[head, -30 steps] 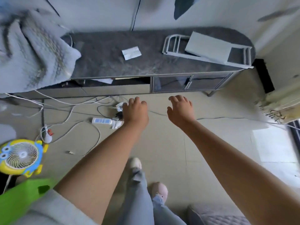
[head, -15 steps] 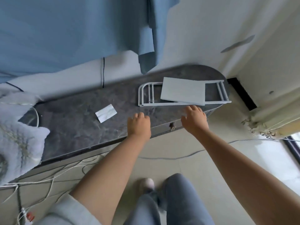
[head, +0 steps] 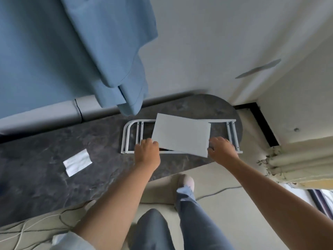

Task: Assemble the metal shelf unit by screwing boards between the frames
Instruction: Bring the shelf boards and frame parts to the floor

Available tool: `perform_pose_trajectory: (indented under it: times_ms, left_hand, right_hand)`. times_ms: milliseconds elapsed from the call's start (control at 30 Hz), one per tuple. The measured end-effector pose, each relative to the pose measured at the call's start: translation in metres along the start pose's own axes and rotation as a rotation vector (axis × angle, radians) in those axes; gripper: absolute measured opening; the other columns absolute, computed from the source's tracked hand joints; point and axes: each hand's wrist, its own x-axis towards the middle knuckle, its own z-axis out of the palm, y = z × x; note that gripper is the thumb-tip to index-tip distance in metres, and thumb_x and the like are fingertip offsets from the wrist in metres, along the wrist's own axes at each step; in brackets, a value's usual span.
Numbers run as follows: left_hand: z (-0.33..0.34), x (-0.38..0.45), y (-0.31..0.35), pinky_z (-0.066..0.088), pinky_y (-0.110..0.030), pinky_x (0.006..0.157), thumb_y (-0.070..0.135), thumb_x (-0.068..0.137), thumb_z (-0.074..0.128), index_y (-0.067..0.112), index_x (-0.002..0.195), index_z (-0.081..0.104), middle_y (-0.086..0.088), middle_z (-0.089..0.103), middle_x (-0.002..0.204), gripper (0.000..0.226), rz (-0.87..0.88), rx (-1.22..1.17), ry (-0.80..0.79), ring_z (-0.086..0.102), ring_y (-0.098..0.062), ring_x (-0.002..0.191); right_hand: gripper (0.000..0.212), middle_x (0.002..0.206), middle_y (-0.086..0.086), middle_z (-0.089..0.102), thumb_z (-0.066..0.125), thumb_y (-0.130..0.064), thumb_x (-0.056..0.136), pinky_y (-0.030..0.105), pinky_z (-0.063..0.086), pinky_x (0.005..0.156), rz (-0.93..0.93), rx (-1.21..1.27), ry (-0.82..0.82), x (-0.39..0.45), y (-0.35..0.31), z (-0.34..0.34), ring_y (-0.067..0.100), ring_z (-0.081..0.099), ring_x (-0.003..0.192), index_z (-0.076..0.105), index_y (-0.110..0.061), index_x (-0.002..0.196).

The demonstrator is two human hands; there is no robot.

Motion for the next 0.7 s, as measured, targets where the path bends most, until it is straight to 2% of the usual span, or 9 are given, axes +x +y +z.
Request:
perform_pose_trajectory:
  times_ms: [100,300,433,567,700]
  left_hand:
    - [0.003,0.026,0.016,0.041,-0.030,0.083,0.015,0.091,0.047,0.012,0.115,0.053,-0.004,0.052,0.116,0.025,0.010,-0.010,-0.042,0.049,-0.022,0.109]
    - [0.028,0.075,0.031,0.040,-0.033,0.089,0.016,0.093,0.046,0.011,0.118,0.050,-0.005,0.049,0.119,0.026,0.070,0.007,-0.113,0.047,-0.022,0.112]
    - [0.053,0.118,0.035,0.040,-0.032,0.087,0.015,0.093,0.046,0.011,0.117,0.049,-0.006,0.050,0.117,0.025,0.128,0.031,-0.171,0.047,-0.022,0.109]
    - [0.079,0.158,0.037,0.041,-0.030,0.085,0.018,0.094,0.044,0.012,0.119,0.047,-0.005,0.050,0.118,0.026,0.151,0.011,-0.148,0.047,-0.022,0.110]
    - [0.097,0.183,0.038,0.040,-0.032,0.091,0.028,0.096,0.042,0.011,0.128,0.041,-0.007,0.045,0.131,0.036,0.169,-0.033,-0.139,0.042,-0.024,0.120]
  right_hand:
    - [0.033,0.118,0.010,0.058,0.046,-0.018,0.089,0.039,0.044,0.091,0.023,-0.015,-0.095,0.038,0.014,-0.004,0.028,0.051,0.111,0.053,-0.009,0.120]
    - [0.041,0.125,0.007,0.056,0.053,-0.026,0.089,0.041,0.045,0.097,0.023,-0.025,-0.198,0.112,0.023,0.018,0.026,0.052,0.115,0.048,-0.014,0.128]
    - [0.055,0.135,0.006,0.045,0.058,-0.037,0.087,0.039,0.039,0.101,-0.009,-0.118,-0.207,0.161,0.024,0.039,0.025,0.042,0.125,0.038,-0.016,0.134]
    - [0.078,0.146,0.006,0.029,0.064,-0.044,0.081,0.041,0.029,0.108,-0.038,-0.222,-0.210,0.200,0.032,0.060,0.025,0.029,0.135,0.023,-0.017,0.142]
    - [0.085,0.146,0.006,0.029,0.069,-0.042,0.078,0.043,0.026,0.110,-0.100,-0.300,-0.233,0.228,0.041,0.075,0.026,0.030,0.135,0.021,-0.015,0.143]
